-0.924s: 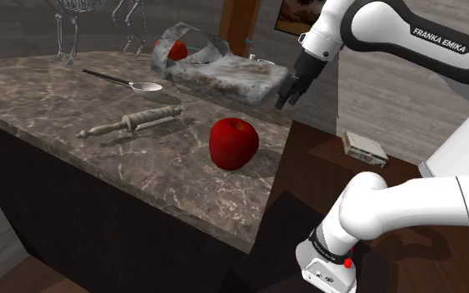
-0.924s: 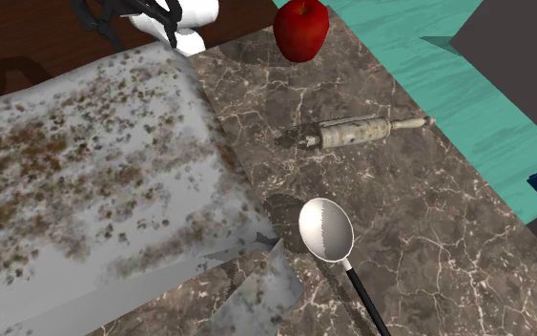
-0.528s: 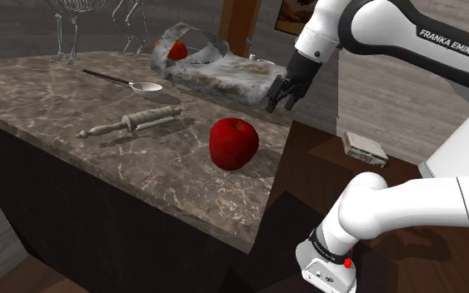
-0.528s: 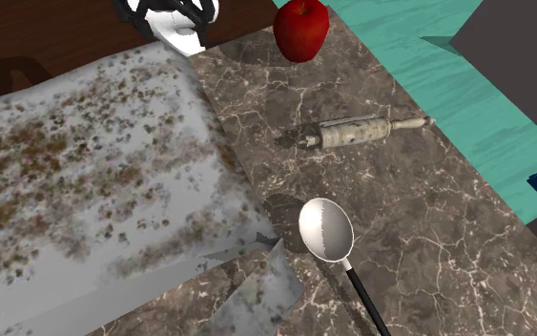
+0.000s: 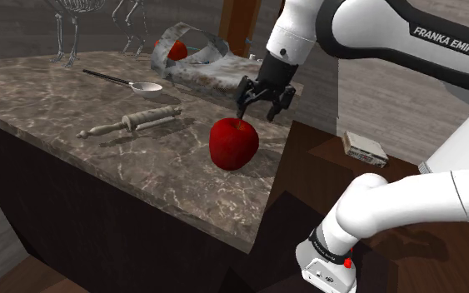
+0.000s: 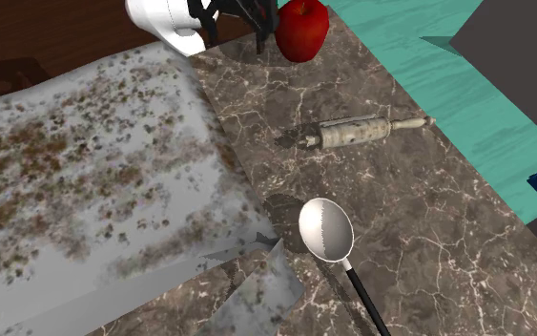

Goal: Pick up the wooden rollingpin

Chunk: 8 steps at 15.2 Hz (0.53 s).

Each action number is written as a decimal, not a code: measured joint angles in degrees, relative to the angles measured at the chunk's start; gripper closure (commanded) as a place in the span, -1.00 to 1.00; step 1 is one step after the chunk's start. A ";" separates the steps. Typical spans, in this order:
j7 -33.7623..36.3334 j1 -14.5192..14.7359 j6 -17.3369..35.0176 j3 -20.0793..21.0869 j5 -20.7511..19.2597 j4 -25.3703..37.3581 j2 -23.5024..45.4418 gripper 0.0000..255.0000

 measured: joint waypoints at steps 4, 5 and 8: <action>13.07 -3.36 0.86 7.03 1.51 5.61 5.92 -1.00; 16.40 -4.23 0.99 8.81 1.67 7.08 7.40 -1.00; 27.14 -7.47 1.65 15.10 1.05 12.94 13.61 -1.00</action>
